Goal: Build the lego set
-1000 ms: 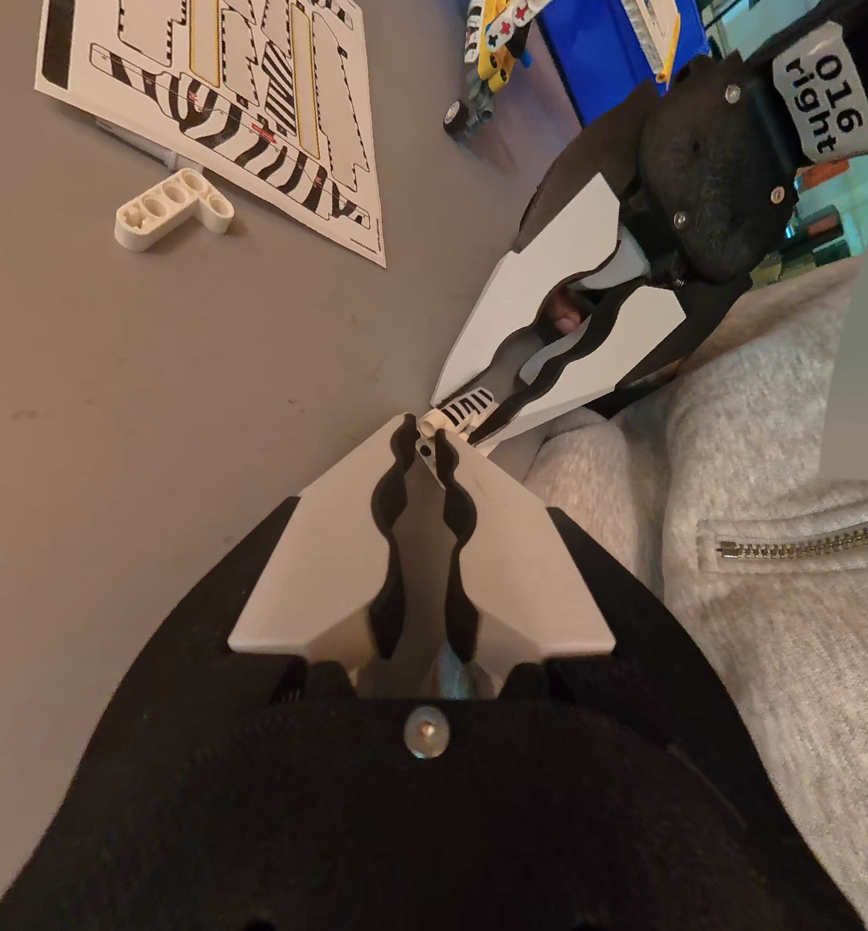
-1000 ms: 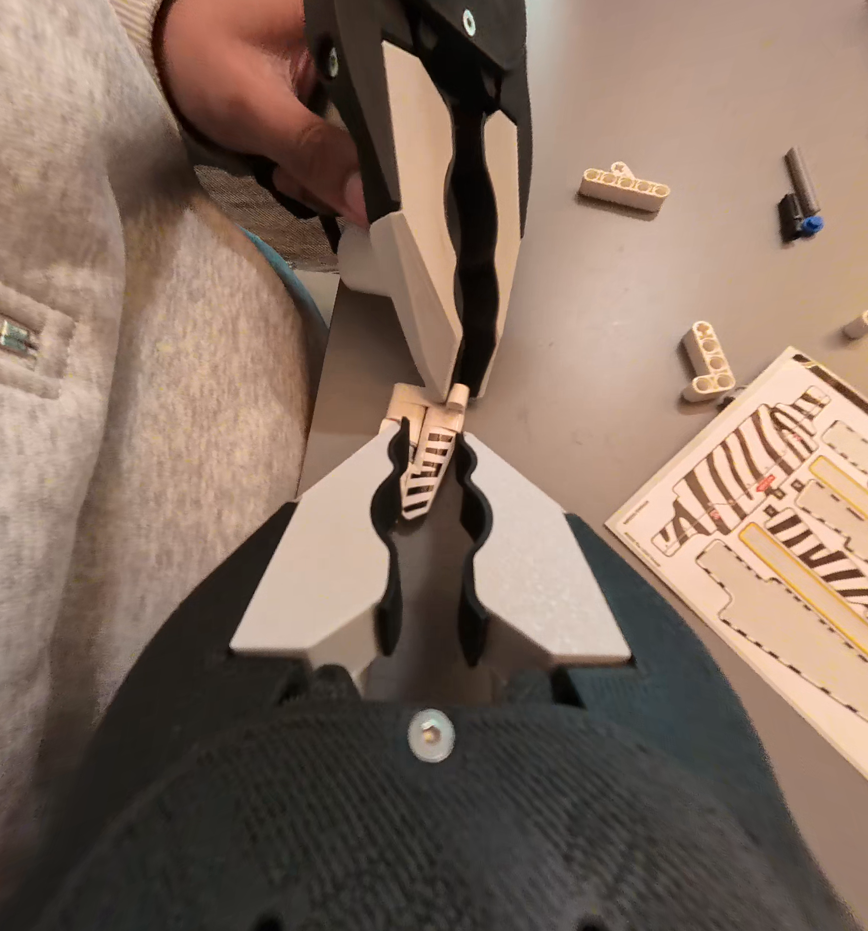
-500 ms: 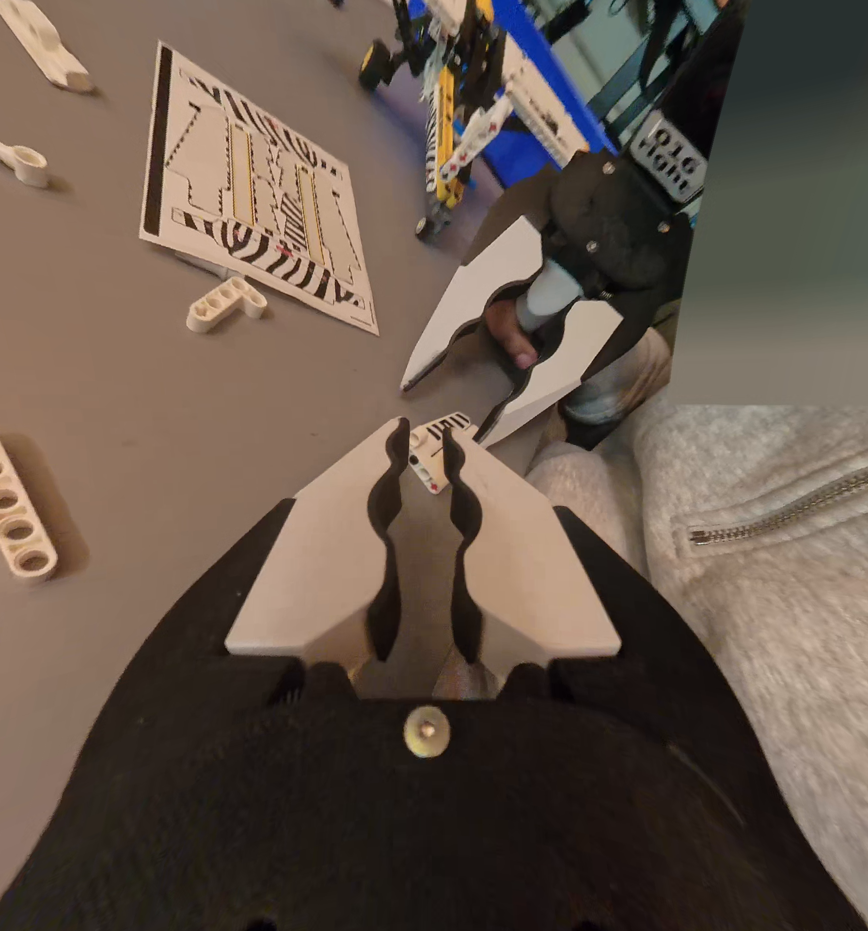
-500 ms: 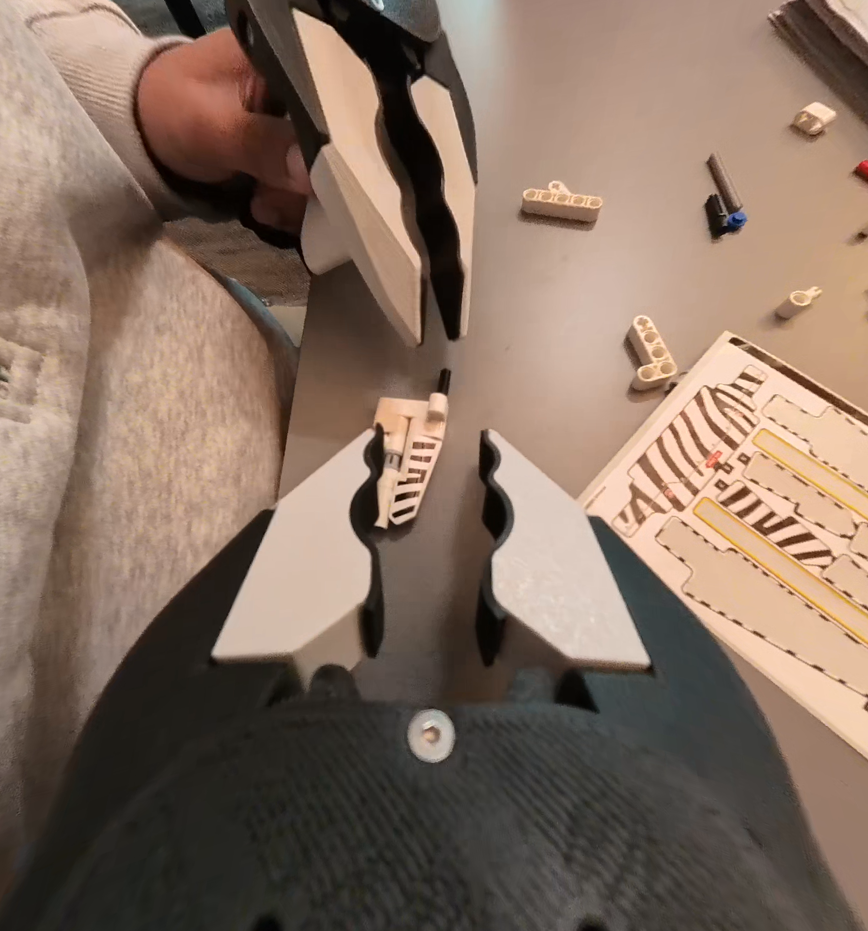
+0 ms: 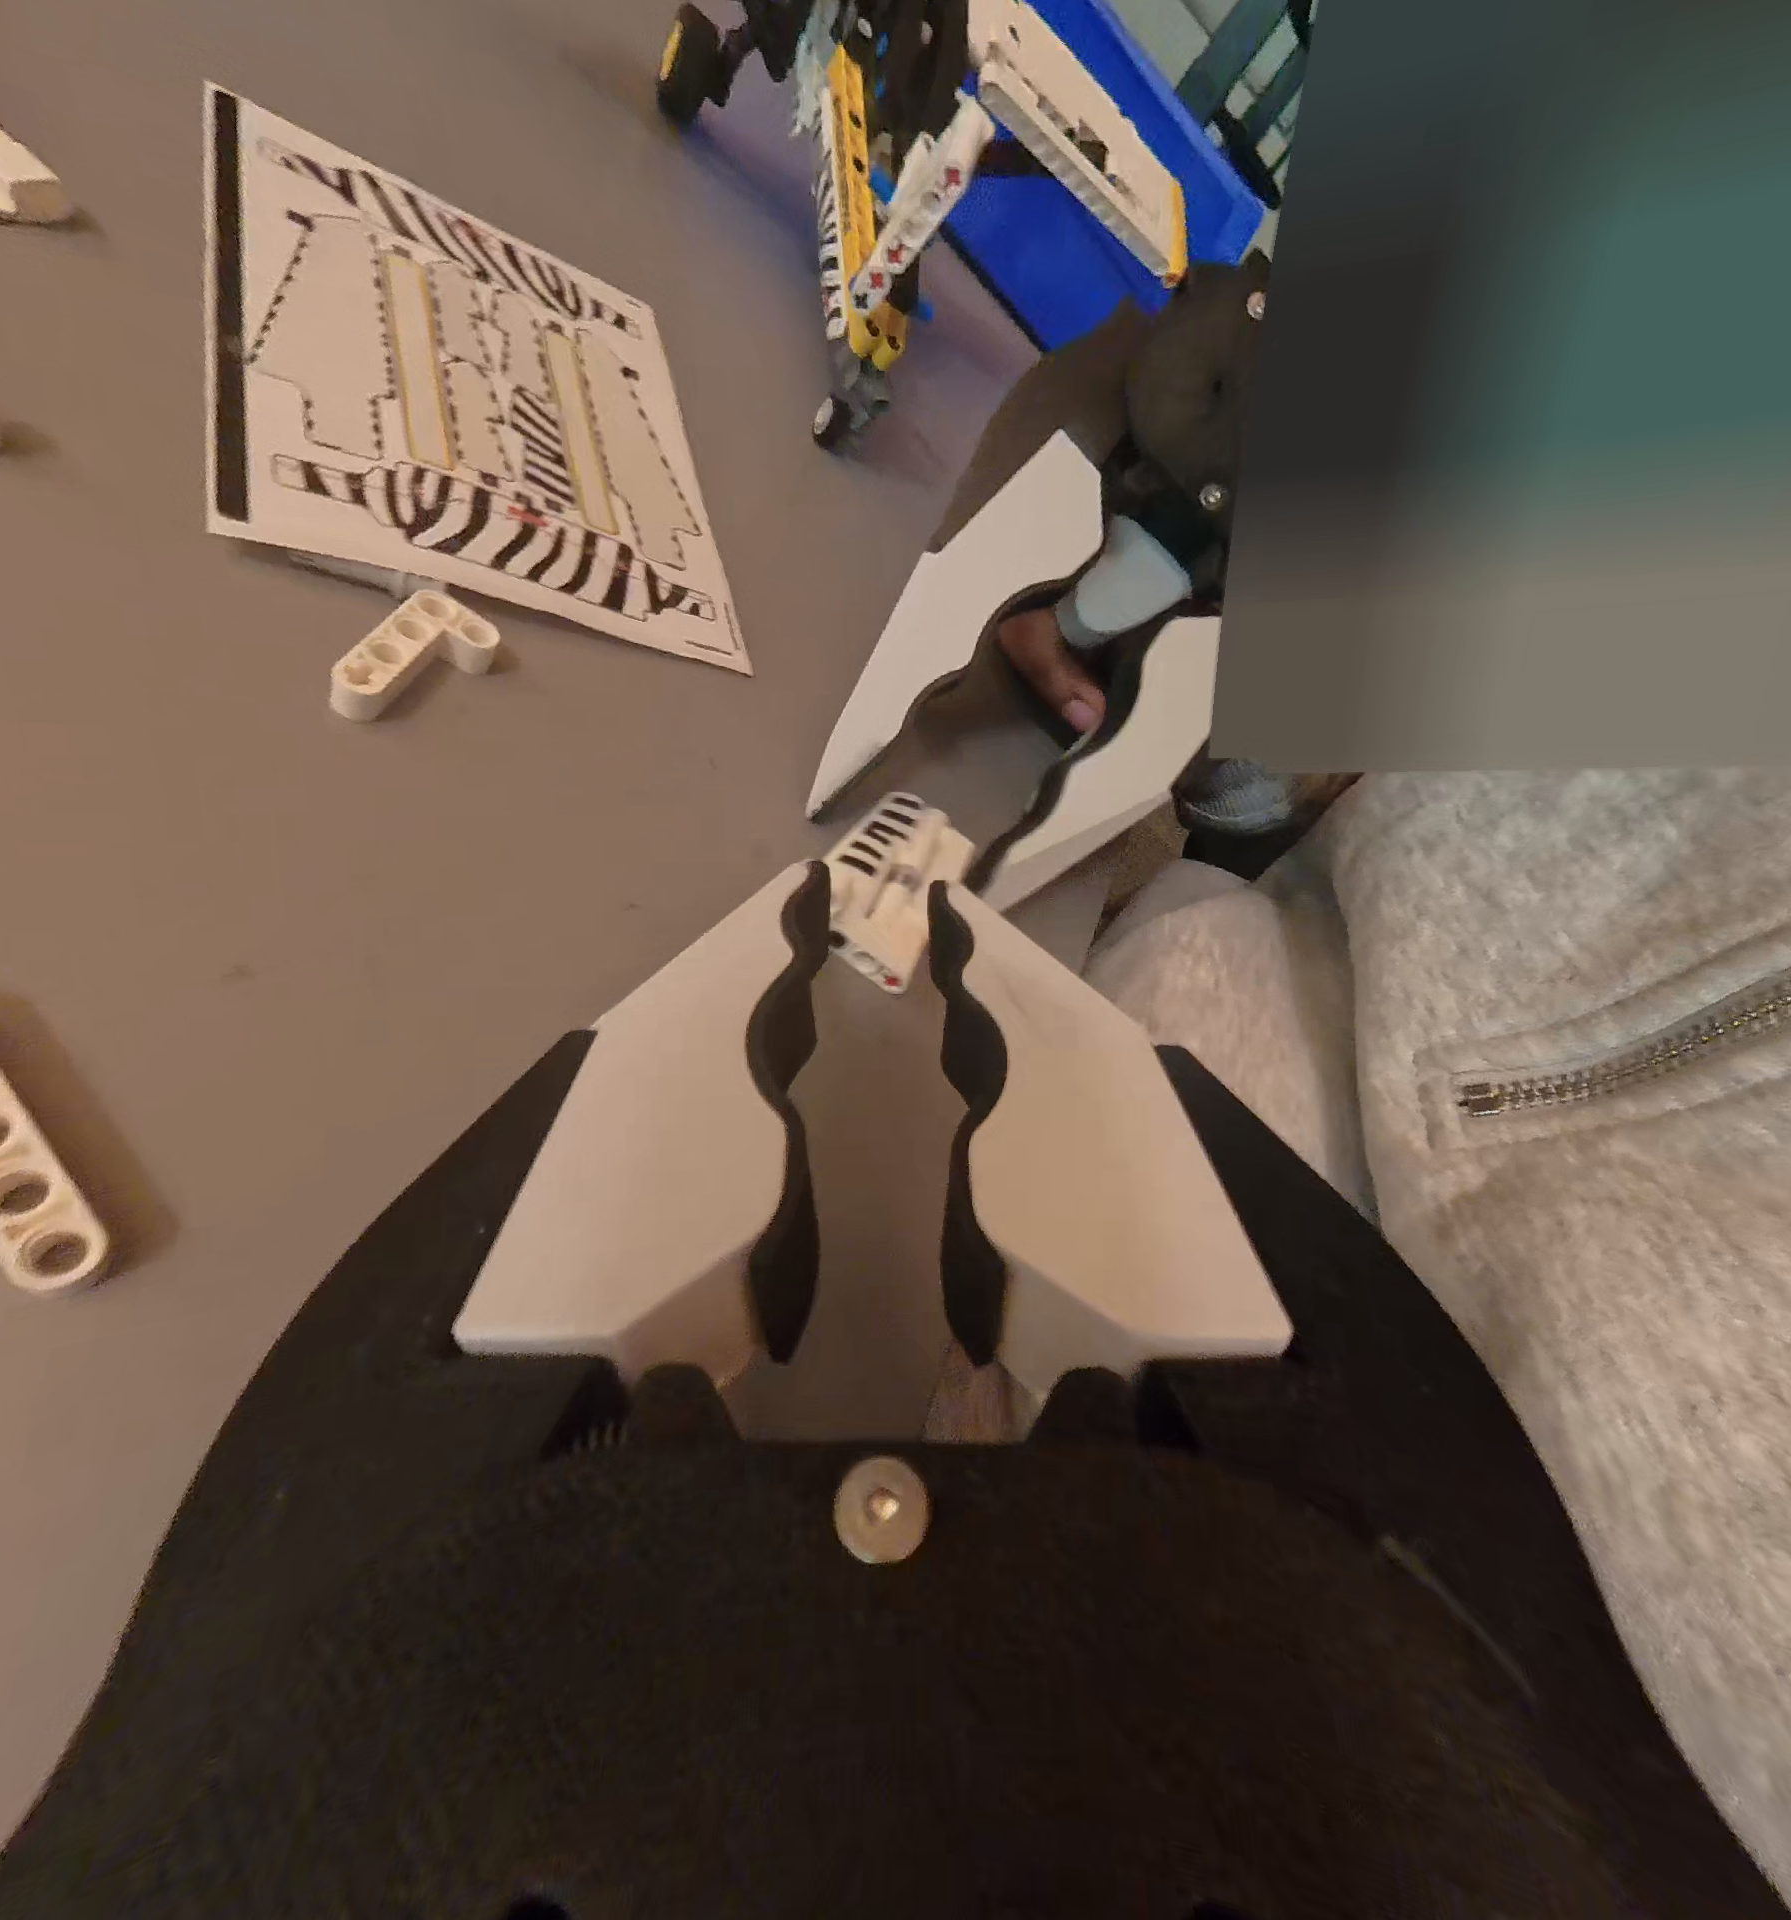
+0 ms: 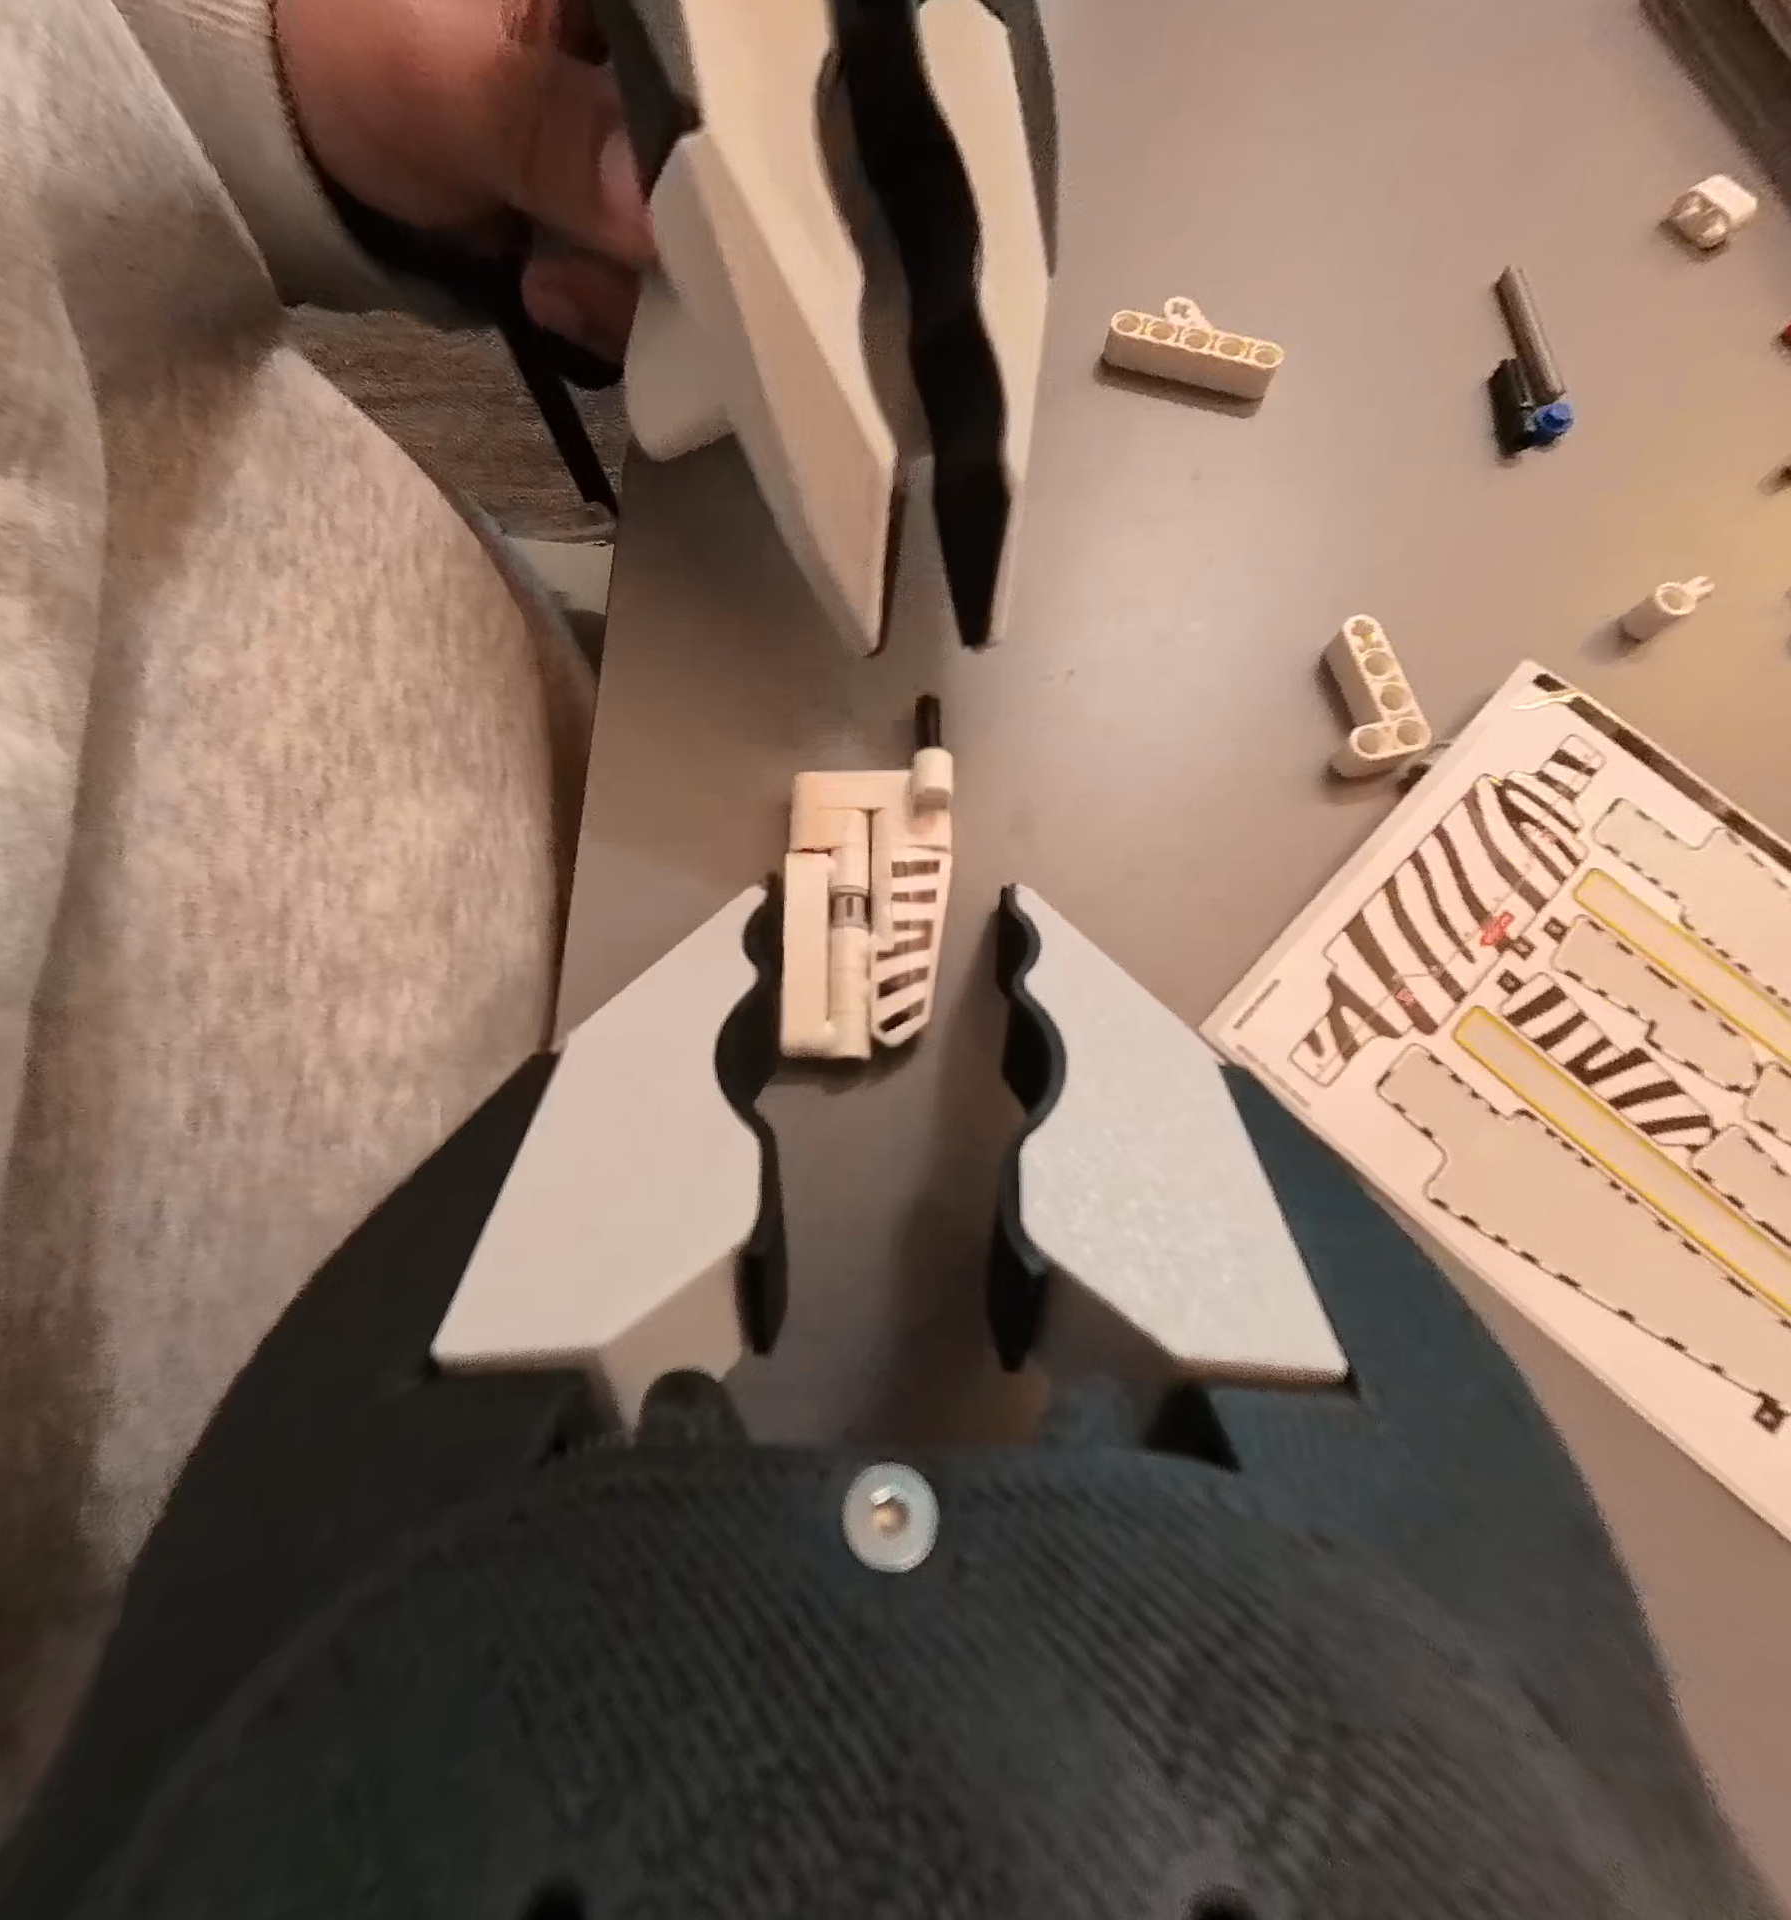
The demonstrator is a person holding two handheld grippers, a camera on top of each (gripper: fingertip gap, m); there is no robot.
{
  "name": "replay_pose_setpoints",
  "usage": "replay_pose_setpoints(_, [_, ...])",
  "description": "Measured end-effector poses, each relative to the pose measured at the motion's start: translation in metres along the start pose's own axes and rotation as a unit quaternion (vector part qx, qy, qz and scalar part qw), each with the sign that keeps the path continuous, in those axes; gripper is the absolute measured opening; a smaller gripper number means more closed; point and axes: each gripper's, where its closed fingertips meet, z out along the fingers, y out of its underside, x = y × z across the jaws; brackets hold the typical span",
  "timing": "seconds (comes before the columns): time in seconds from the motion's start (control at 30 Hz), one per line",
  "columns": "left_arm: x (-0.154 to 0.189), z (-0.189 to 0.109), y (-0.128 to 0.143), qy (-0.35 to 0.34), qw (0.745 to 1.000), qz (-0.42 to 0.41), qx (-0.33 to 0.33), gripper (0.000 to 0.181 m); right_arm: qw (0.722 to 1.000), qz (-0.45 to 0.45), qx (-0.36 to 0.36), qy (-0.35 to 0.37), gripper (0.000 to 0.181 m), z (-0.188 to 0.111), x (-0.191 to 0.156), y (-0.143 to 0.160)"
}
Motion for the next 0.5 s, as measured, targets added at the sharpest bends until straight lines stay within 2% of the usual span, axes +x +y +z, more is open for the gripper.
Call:
replay_pose_setpoints(0.1, [0.007, 0.005, -0.003, 0.016, 1.000, 0.005, 0.008, 0.020, 1.000, 0.004, -0.002, 0.015, 0.031, 0.000, 0.005, 0.000])
replay_pose_setpoints(0.3, [0.016, -0.005, -0.021, 0.059, 0.995, -0.005, 0.077, 0.028, 0.999, 0.017, -0.002, 0.034, 0.030, 0.001, 0.013, -0.001])
replay_pose_setpoints(0.5, [0.030, -0.021, -0.055, 0.140, 0.972, -0.020, 0.186, 0.034, 0.999, 0.020, -0.001, 0.038, 0.030, 0.005, 0.017, -0.006])
